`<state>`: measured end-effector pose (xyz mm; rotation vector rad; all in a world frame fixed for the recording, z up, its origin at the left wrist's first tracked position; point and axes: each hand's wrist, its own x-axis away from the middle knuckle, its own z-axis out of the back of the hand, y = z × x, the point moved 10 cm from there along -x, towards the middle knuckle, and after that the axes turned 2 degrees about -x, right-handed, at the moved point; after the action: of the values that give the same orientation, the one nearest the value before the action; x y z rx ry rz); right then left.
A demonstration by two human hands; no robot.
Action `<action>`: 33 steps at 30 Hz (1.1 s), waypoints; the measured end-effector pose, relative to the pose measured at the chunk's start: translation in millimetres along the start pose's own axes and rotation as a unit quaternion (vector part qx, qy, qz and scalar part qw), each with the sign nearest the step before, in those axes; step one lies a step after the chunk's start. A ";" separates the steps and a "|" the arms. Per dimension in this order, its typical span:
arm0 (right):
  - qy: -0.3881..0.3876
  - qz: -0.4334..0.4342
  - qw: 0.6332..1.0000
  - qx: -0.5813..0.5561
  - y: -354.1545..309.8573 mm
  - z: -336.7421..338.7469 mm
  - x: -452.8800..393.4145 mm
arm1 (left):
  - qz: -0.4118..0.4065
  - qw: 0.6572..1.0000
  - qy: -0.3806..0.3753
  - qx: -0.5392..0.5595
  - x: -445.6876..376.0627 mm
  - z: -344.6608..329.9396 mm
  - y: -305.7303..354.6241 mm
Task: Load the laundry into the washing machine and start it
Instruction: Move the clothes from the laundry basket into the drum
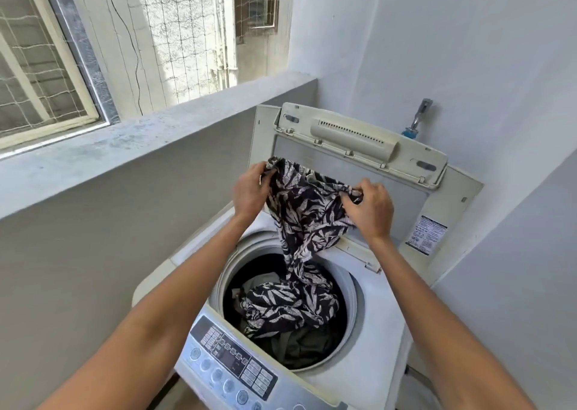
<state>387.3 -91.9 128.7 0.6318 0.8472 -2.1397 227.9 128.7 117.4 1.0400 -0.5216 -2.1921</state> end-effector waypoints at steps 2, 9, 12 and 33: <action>-0.008 -0.006 0.999 -0.053 -3.0 3.0 4.6 | 0.024 0.999 0.007 0.023 7.4 -2.6 -7.2; -0.458 -0.088 0.874 -0.137 5.1 -103.4 115.6 | 0.158 0.845 -0.508 -0.050 120.4 -121.4 -96.5; -0.573 -0.098 0.809 -0.081 19.7 -140.7 175.5 | 0.267 0.744 -0.604 -0.106 186.5 -135.3 -140.8; -0.644 -0.223 0.728 -0.082 38.1 -188.7 314.2 | 0.116 0.598 -0.745 -0.271 322.9 -259.1 -188.9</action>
<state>257.7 -115.4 -215.3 -1.2154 0.3323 -2.1604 206.9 17.6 -323.4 -1.3520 -0.4910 -2.2099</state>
